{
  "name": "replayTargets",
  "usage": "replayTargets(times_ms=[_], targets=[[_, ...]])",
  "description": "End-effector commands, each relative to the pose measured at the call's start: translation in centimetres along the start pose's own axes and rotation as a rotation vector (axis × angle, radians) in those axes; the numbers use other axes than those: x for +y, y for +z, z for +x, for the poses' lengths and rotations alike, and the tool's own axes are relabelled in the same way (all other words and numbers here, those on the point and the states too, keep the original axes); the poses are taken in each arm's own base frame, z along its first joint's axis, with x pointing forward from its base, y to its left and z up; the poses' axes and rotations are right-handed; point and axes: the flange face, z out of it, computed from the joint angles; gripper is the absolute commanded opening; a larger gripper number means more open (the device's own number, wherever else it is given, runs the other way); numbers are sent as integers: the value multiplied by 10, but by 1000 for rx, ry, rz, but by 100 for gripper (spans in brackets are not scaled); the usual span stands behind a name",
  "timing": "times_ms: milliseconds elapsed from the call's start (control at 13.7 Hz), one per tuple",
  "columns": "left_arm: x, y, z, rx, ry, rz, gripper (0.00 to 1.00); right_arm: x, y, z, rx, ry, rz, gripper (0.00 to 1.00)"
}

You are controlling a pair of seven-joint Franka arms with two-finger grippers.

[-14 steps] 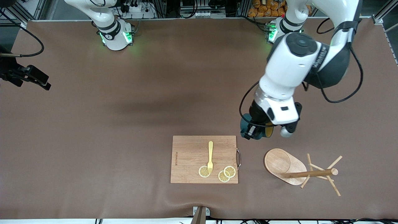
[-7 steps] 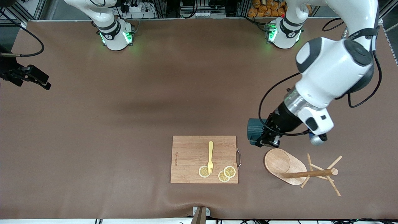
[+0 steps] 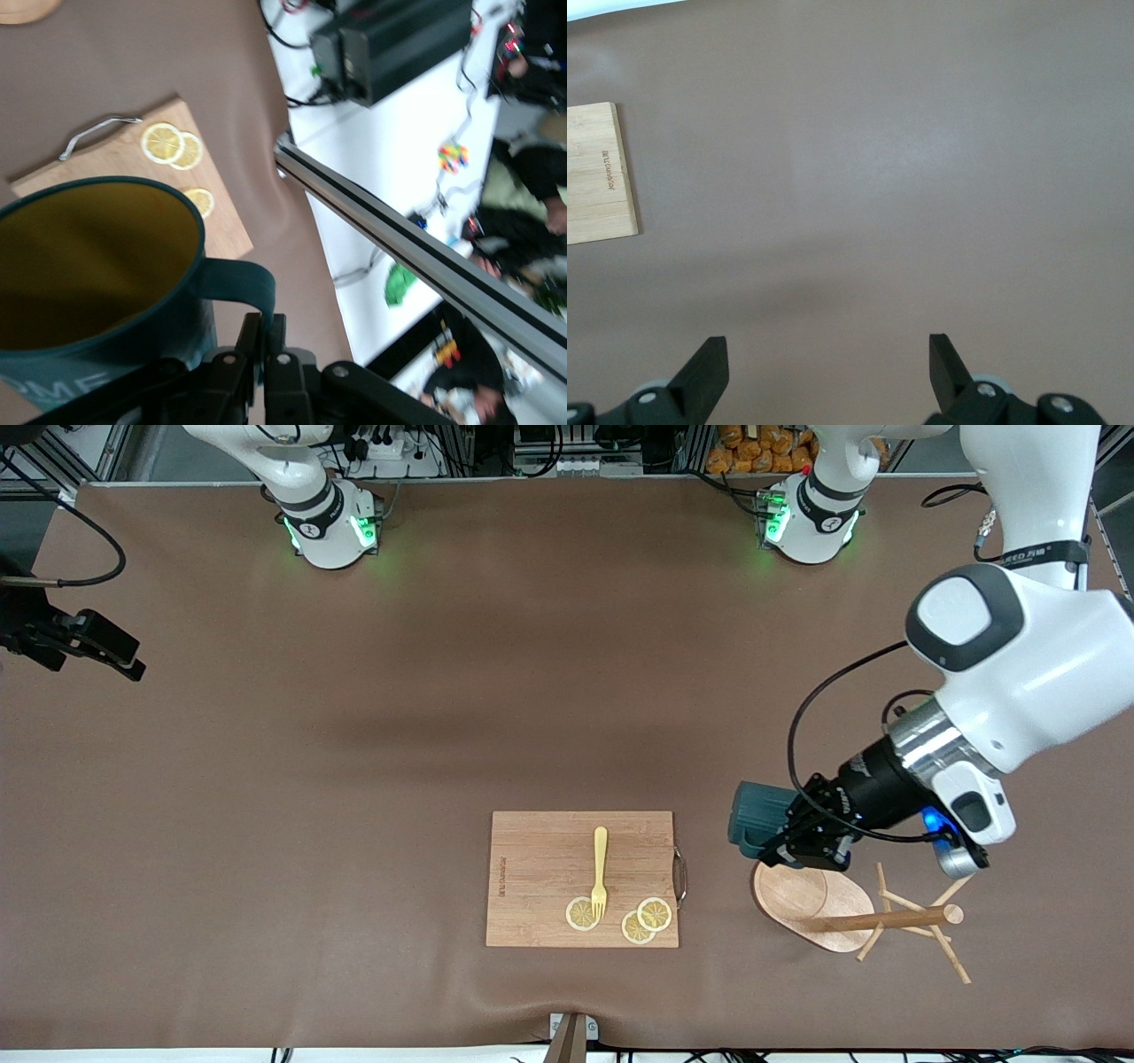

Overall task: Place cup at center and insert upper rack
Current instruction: 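Hook the mug handle onto a mug-tree peg with the left gripper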

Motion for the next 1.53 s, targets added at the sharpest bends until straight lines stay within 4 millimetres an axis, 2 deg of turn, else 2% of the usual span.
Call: replayTargets(times_ms=[0,292,438,511,657,729,802,875,1094,1240,1459], targets=[[-10,-7,19,-31,25,-36,0,1,-6,-1,1,-2,-12,100],[-19,-9,30,-59,54,-37,0,3,-4,0,-3,2,-11,100],[-24,-16,44,-101,94,-43,0,2,-4,0,-3,4,-2,100],[-29,-20,58,-124,113,-49,0,2,-4,0,-3,2,-2,100],[-36,-20,76,-169,156,-75,0,1,-5,0,-2,2,-2,100],[-39,-15,79,-178,177,-81,0,1,-5,0,-2,2,-2,100],[-44,-7,88,-183,193,-79,0,1,-5,0,-2,2,-2,100],[-47,-8,100,-187,205,-100,0,1,-5,0,-2,1,-2,100],[-53,6,113,-249,238,-202,0,1,-5,0,-2,1,-2,100],[-58,11,124,-252,226,-223,0,2,-4,0,-3,1,-3,100],[-70,8,155,-234,187,-239,0,2,-5,0,-2,1,-3,100]])
